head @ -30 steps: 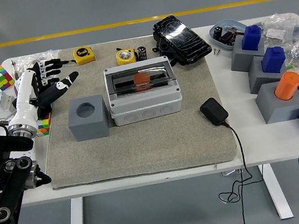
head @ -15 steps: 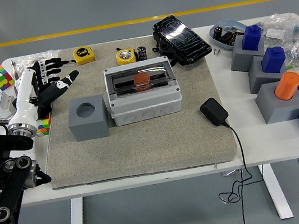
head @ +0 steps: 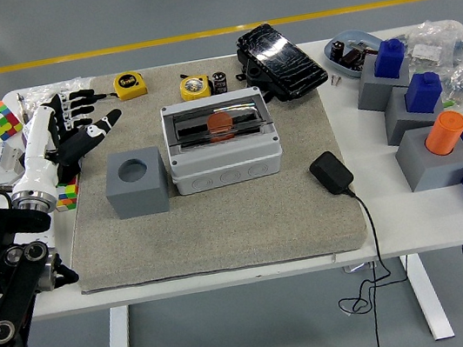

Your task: Fetch the battery,place it into the box,close the lid of the box

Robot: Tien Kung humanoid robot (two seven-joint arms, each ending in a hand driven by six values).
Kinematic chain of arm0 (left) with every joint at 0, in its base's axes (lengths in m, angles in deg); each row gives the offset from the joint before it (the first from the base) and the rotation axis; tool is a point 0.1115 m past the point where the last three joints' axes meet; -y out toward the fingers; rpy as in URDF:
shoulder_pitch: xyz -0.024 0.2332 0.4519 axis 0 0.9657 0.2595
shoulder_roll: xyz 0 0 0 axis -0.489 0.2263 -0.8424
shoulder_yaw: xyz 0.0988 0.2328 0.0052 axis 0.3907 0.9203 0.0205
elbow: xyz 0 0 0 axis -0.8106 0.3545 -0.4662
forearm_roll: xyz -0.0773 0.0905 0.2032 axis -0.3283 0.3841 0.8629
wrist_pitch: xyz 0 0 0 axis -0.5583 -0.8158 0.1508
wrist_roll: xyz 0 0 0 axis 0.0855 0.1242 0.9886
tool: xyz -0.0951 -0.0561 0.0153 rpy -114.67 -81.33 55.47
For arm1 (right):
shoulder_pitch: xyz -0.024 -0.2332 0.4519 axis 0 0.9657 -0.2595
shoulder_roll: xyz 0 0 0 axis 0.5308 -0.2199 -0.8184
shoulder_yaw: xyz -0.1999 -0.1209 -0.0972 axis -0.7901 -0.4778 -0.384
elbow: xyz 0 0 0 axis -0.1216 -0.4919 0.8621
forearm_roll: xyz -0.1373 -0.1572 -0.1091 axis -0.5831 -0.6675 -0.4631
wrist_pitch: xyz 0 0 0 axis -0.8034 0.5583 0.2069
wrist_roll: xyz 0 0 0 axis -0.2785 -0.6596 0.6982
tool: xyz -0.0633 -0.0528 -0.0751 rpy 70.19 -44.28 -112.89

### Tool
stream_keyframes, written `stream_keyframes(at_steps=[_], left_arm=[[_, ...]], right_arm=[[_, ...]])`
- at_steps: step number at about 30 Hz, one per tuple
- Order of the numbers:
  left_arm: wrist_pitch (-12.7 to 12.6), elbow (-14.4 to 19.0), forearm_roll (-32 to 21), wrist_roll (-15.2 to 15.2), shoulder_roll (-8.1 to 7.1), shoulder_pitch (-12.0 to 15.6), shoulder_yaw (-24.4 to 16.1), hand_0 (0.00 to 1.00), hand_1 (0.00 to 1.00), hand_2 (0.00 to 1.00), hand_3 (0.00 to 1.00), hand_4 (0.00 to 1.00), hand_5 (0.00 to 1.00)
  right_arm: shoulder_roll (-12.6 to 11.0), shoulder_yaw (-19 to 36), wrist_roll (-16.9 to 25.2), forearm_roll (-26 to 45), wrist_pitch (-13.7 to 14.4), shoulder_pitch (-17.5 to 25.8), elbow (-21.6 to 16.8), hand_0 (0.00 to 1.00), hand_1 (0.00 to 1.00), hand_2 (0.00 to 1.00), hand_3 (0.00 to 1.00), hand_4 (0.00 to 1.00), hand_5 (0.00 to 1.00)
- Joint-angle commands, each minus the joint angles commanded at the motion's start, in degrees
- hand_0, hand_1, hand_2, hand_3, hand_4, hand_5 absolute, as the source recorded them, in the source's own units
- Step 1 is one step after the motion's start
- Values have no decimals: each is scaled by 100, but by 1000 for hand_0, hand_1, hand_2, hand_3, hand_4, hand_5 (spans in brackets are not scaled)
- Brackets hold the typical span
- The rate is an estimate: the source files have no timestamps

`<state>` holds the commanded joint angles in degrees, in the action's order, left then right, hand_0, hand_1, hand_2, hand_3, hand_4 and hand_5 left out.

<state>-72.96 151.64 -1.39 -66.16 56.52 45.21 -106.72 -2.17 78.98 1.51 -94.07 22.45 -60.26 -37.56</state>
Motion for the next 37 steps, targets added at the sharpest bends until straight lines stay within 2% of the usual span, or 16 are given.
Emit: stream_keyframes(at_steps=[25,37], left_arm=[[13,-77,0,-8,-20,-28,55,593,692,683,652,963,316],[23,-130,-2,2,-103,-110,213,595,693,684,651,961,313]], right_arm=[[-22,-93,-2,4,4,-2,0,546,599,587,541,916,482],[-71,-174,-12,22,7,-31,-4,546,599,588,542,916,482]])
